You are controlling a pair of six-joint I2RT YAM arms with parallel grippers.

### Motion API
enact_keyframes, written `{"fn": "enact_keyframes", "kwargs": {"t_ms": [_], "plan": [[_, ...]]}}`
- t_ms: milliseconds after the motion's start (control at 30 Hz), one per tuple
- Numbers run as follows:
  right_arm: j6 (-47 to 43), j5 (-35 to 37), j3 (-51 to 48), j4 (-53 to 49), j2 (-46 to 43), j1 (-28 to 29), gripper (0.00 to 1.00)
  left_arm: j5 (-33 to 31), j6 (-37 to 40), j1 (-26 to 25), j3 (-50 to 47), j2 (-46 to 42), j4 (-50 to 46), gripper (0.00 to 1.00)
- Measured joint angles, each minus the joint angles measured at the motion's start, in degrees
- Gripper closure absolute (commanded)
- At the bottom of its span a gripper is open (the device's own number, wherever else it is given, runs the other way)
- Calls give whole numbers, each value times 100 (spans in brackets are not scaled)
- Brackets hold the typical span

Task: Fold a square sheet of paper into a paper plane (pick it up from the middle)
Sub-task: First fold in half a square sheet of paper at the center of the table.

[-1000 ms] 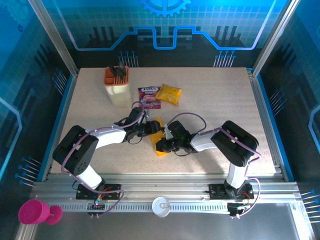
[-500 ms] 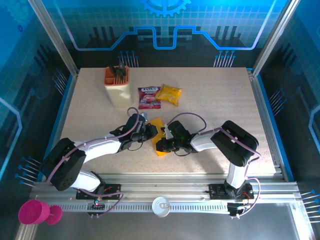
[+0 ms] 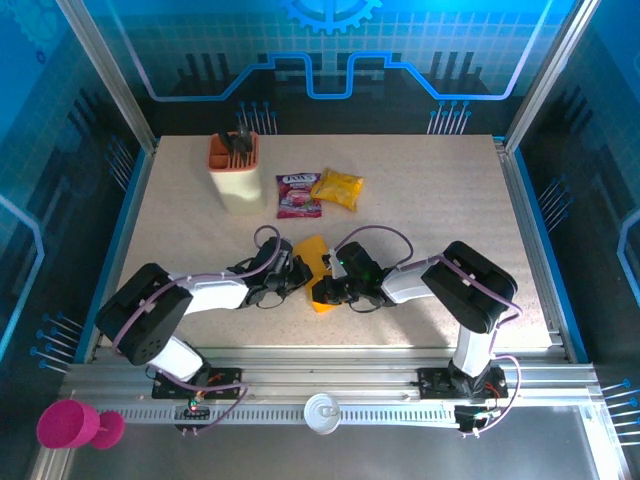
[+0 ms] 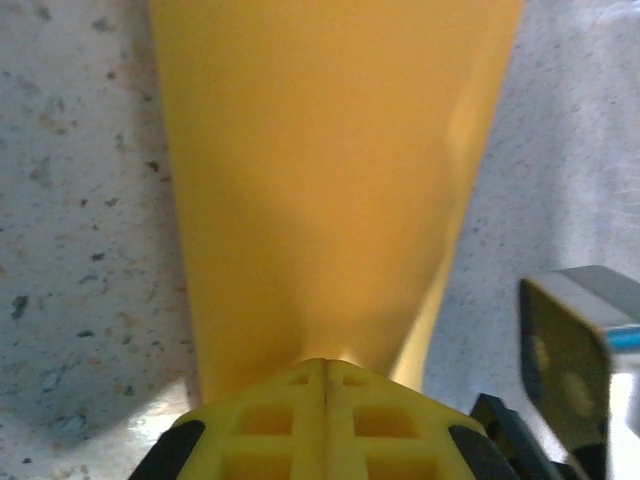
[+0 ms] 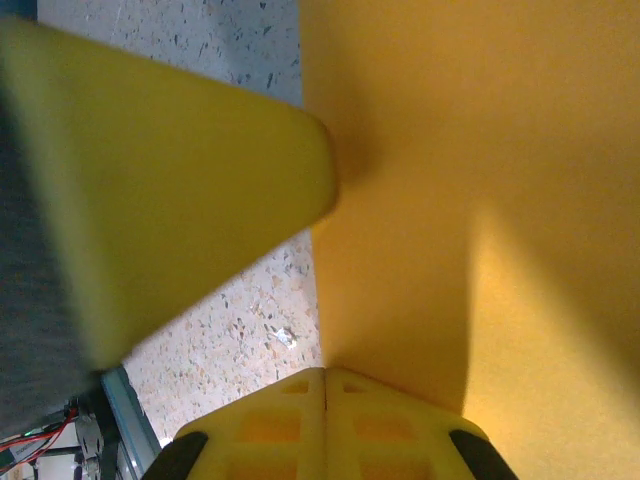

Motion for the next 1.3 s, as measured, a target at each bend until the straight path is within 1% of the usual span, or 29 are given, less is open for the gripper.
{"fn": "enact_keyframes", "kwargs": {"t_ms": [200,467,700,867,1200,1300], "plan": [[-2,2,0,-2,0,0,100,92,-116,7,-9,289,295,100],[-26,4,9,-42,0,0,100,129,-146,164,-7,472,297,100],[-46,4,61,-131,9,0,100,385,-140,319,48,555,295,100],[-48,7,81,-122,37,0,100,584,-70,525,164,651,245,100],[-46,11,79,-122,37,0,100,643,404,1145,769,1029,-144,100],[-46,17,79,-116,44,0,100,809,538,1233,940,1150,-269,100]]}}
